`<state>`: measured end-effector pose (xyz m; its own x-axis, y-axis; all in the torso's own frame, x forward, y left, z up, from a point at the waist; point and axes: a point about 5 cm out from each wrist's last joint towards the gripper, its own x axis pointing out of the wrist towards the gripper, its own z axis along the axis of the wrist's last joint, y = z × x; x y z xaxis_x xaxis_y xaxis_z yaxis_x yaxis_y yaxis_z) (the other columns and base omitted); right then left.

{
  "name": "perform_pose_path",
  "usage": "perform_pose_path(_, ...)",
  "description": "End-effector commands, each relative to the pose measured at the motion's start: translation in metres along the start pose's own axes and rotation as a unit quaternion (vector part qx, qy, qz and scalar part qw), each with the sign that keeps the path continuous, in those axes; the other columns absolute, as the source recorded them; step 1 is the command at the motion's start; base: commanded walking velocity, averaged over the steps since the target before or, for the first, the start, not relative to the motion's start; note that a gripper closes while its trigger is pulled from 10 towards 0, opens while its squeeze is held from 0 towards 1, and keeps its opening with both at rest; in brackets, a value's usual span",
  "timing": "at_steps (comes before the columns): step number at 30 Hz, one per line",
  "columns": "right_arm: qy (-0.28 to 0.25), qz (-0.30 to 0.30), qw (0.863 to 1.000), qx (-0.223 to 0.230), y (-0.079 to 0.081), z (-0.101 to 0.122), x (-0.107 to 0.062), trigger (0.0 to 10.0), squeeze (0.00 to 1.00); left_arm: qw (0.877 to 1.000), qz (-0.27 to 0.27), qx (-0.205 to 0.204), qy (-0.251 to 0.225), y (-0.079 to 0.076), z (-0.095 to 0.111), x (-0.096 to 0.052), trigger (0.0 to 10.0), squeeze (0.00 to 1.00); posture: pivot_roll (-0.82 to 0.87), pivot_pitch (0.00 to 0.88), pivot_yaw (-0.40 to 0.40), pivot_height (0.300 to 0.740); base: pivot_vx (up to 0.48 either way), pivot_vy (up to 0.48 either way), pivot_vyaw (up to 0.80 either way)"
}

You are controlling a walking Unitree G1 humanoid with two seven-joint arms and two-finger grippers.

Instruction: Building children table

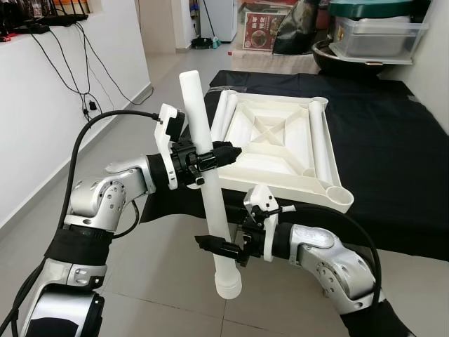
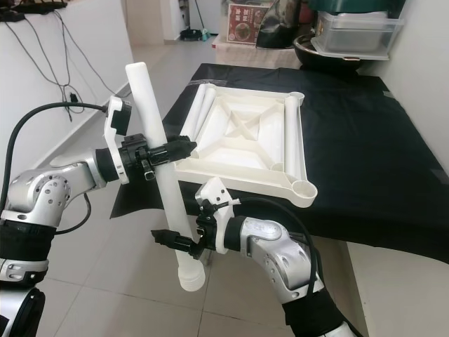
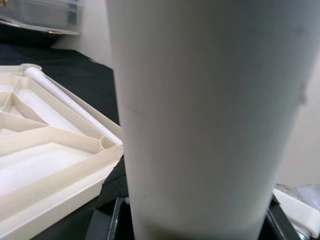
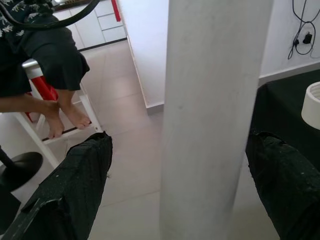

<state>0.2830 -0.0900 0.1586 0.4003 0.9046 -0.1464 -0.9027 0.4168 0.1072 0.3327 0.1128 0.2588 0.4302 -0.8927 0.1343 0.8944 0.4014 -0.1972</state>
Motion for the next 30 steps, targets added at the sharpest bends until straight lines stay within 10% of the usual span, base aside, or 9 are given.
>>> perform_pose_path(1, 0.001, -0.004, 1.000, -0.003, -0.002, 0.002, 0.001, 10.0, 1.00, 1.000, -0.007, 0.009, 0.001, 0.000, 0.006, 0.000, 10.0, 0.00, -0.02, 0.000, 0.013, 0.740, 0.000, 0.000, 0.00)
perform_pose_path(8, -0.002, -0.010, 1.000, 0.008, -0.003, 0.005, 0.010, 10.0, 0.81, 1.000, -0.015, 0.008, -0.010, 0.003, 0.007, 0.012, 10.0, 0.00, -0.02, 0.000, 0.011, 0.740, 0.000, 0.000, 0.00)
perform_pose_path(9, -0.003, -0.009, 1.000, 0.010, -0.001, 0.005, 0.015, 10.0, 0.32, 1.000, -0.018, 0.010, -0.016, 0.003, 0.010, 0.017, 10.0, 0.00, -0.02, 0.000, 0.011, 0.740, 0.000, 0.000, 0.00)
perform_pose_path(11, -0.004, -0.008, 1.000, 0.011, 0.000, 0.005, 0.017, 10.0, 0.32, 1.000, -0.019, 0.010, -0.020, 0.003, 0.012, 0.020, 10.0, 0.00, -0.02, 0.000, 0.011, 0.740, 0.000, 0.000, 0.00)
perform_pose_path(12, -0.005, -0.007, 1.000, 0.012, 0.001, 0.004, 0.020, 3.5, 0.00, 0.999, -0.022, 0.010, -0.025, 0.002, 0.014, 0.023, 10.0, 0.00, -0.03, 0.000, 0.013, 0.740, 0.000, 0.000, 0.00)
perform_pose_path(15, -0.007, -0.019, 1.000, 0.023, 0.005, 0.000, 0.030, 0.4, 0.00, 0.998, -0.031, -0.004, -0.046, 0.000, 0.021, 0.032, 10.0, 0.00, -0.03, 0.000, 0.018, 0.740, 0.000, 0.000, 0.00)
perform_pose_path(30, -0.028, -0.035, 0.998, 0.044, 0.008, -0.004, 0.032, 0.0, 0.00, 0.998, -0.036, -0.008, -0.042, 0.000, 0.011, 0.040, 10.0, 0.00, -0.04, 0.000, 0.027, 0.740, 0.000, 0.000, 0.00)
